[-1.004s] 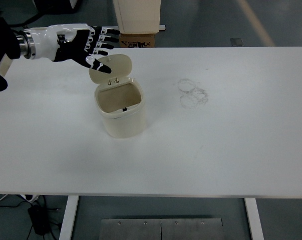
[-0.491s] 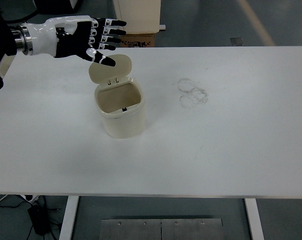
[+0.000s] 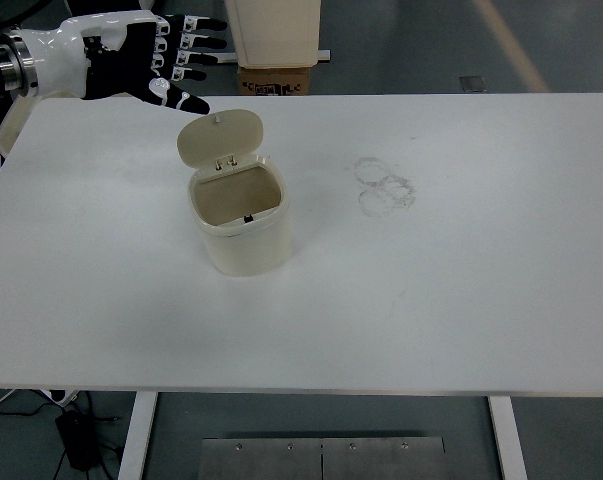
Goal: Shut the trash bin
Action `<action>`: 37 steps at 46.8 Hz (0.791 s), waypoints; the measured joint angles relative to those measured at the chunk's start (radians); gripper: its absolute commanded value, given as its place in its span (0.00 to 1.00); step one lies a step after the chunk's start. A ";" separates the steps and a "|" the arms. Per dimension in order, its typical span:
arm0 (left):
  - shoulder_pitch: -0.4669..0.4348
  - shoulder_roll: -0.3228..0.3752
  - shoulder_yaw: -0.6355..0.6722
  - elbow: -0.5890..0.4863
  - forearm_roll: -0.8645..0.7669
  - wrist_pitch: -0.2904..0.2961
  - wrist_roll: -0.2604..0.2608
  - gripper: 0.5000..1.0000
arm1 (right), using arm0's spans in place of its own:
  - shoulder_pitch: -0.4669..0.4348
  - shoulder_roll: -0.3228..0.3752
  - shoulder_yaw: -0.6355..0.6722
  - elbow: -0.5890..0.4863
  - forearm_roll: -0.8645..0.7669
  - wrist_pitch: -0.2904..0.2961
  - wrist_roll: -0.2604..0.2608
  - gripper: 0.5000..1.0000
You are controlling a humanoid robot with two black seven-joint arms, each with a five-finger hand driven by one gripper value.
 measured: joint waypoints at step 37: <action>0.105 -0.010 -0.028 0.024 -0.060 0.003 -0.009 1.00 | 0.000 0.000 0.000 0.000 0.000 0.000 0.000 0.99</action>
